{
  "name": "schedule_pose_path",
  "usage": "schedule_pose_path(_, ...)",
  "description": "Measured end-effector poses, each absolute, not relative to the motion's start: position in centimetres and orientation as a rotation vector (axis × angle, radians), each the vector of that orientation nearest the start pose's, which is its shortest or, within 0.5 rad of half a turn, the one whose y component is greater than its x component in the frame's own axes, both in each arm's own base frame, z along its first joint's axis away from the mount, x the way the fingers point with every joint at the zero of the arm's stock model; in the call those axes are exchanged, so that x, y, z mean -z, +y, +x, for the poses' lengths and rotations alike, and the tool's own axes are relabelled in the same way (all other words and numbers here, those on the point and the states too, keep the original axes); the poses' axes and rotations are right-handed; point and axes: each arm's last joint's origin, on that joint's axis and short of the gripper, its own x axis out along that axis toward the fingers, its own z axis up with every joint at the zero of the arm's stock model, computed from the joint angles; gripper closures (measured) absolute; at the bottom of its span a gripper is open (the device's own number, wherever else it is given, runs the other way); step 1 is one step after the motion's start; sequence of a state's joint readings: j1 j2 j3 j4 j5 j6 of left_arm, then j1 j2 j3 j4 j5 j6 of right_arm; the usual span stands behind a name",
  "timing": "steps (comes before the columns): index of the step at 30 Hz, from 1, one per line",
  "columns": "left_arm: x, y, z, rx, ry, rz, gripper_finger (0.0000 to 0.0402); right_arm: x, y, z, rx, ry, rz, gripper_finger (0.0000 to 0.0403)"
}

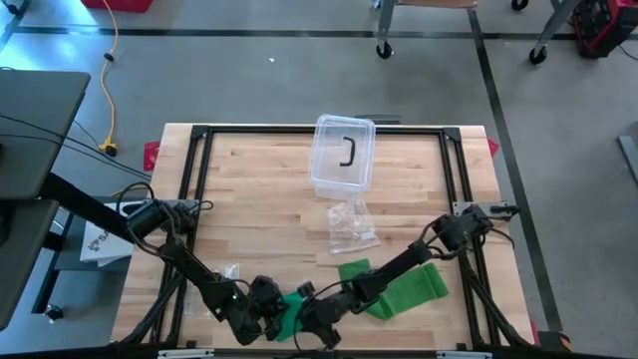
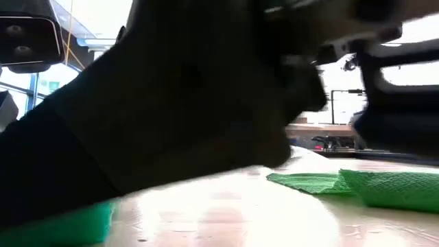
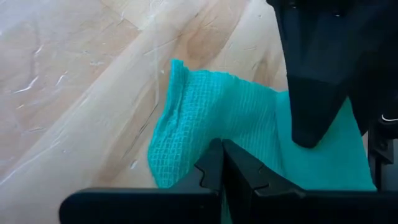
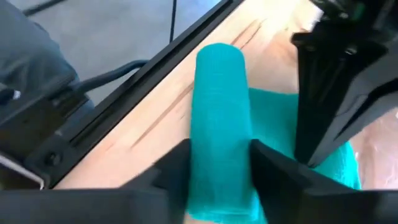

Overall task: Roll bandage
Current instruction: Roll the blue bandage

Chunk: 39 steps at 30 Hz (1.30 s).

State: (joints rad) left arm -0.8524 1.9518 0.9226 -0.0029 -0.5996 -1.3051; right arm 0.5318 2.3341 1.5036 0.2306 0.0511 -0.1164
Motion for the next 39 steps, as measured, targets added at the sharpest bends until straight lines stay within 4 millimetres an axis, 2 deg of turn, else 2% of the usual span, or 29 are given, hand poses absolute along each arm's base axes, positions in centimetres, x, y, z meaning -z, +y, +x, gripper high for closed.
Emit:
schedule_pose_path(5,-9.1,-24.7,23.8,-0.279,0.742,-0.518,0.0401,-10.0,24.7,42.6,-0.492,0.569,-0.201,0.0369)
schedule_pose_path(7,-9.1,-24.7,23.7,-0.276,0.743,-0.511,0.0401,-10.0,24.5,42.7,-0.51,0.583,-0.145,0.0385)
schedule_pose_path(13,-9.3,-25.4,23.1,-0.259,0.723,-0.476,0.0401,-10.2,23.6,43.1,-0.551,0.664,0.105,0.0361)
schedule_pose_path(20,-10.0,-26.1,23.4,-0.209,0.705,-0.354,0.0398,-10.2,22.8,43.4,-0.565,0.767,0.351,0.0381)
schedule_pose_path(23,-10.2,-26.3,23.5,-0.173,0.723,-0.327,0.0374,-10.2,22.3,43.6,-0.574,0.8,0.417,0.0375)
schedule_pose_path(27,-10.4,-26.3,23.5,-0.172,0.712,-0.318,0.032,-10.1,21.7,43.8,-0.562,0.819,0.442,0.0365)
schedule_pose_path(33,-13.0,-25.8,23.7,-0.121,0.687,-0.272,0.0258,-10.0,21.2,43.9,-0.54,0.837,0.45,0.0368)
schedule_pose_path(36,-15.1,-26.0,23.5,-0.051,0.633,-0.254,0.0255,-9.9,20.9,44.0,-0.536,0.854,0.47,0.0369)
schedule_pose_path(39,-16.1,-27.2,22.9,0.05,0.573,-0.176,0.0267,-9.9,20.3,44.2,-0.53,0.876,0.509,0.0369)
